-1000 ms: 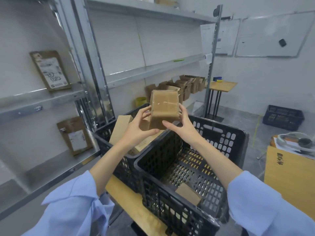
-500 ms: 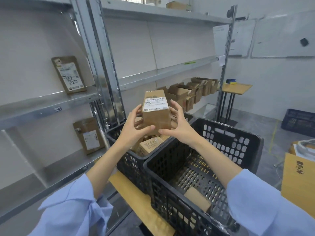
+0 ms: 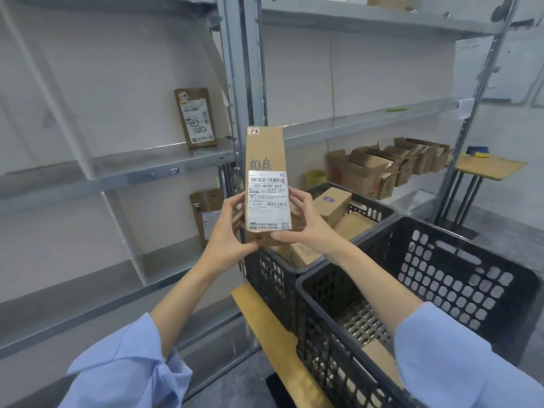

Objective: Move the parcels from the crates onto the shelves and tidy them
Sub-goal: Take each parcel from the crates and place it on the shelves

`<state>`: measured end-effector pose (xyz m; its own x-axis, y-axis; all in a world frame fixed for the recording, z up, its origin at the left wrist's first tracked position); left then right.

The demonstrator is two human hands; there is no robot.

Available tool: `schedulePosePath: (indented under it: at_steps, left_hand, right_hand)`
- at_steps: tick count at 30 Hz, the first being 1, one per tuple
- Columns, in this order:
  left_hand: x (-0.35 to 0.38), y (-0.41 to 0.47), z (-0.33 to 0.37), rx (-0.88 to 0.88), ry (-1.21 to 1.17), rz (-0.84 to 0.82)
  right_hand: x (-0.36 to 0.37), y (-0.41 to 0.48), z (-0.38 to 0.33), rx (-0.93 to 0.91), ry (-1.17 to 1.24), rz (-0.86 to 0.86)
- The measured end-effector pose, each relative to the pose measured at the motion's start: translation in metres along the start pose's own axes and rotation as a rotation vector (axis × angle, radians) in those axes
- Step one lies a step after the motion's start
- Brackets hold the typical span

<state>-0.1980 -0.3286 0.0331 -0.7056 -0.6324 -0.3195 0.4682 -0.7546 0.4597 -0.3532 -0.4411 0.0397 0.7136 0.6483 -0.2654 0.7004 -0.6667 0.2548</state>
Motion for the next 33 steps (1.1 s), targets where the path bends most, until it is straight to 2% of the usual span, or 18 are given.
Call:
schedulePosePath:
  at_steps: [6, 12, 22, 33]
  left_hand:
    - [-0.065, -0.024, -0.014, -0.026, 0.075, 0.107]
    - [-0.136, -0.053, -0.035, -0.065, 0.175, 0.207]
    - [-0.265, -0.125, -0.044, -0.089, 0.244, 0.35]
    - [-0.439, -0.226, -0.06, -0.126, 0.355, 0.541]
  right_hand:
    - [0.072, 0.019, -0.004, 0.031, 0.077, -0.119]
    - [0.147, 0.033, -0.012, -0.025, 0.061, -0.221]
    - [0.301, 0.023, -0.064, -0.144, 0.077, -0.456]
    - [0.488, -0.009, -0.13, -0.221, 0.144, -0.587]
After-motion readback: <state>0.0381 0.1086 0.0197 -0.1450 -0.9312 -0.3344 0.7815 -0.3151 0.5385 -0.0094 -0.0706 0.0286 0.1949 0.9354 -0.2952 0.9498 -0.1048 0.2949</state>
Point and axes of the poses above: each hand's wrist, its own y-axis towards the middle knuckle, its own x-axis out of the palm, z = x × y, the point moved 4 cm from there along y, towards the middle knuckle, and after that the axes turned 9 degrees about z, right-handed, at the moved point
